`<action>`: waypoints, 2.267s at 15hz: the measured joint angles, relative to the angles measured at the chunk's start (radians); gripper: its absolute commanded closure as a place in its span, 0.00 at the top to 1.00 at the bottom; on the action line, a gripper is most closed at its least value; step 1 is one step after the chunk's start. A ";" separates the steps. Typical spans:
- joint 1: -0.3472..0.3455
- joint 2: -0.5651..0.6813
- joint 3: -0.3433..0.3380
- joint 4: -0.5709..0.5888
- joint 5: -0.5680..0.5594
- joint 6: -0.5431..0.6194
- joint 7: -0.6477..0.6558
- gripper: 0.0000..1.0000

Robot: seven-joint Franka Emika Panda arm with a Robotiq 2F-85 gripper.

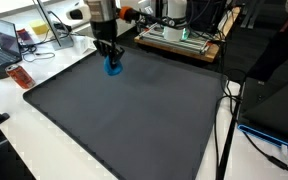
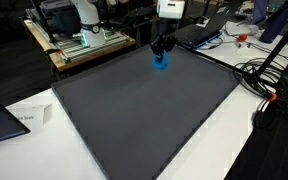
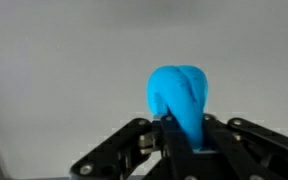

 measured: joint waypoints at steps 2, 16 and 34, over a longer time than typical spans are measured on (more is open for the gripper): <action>-0.002 -0.080 0.011 -0.011 -0.001 -0.074 0.000 0.03; -0.042 -0.385 0.107 -0.018 0.001 -0.282 0.001 0.02; -0.067 -0.350 0.124 0.295 0.001 -0.525 0.009 0.90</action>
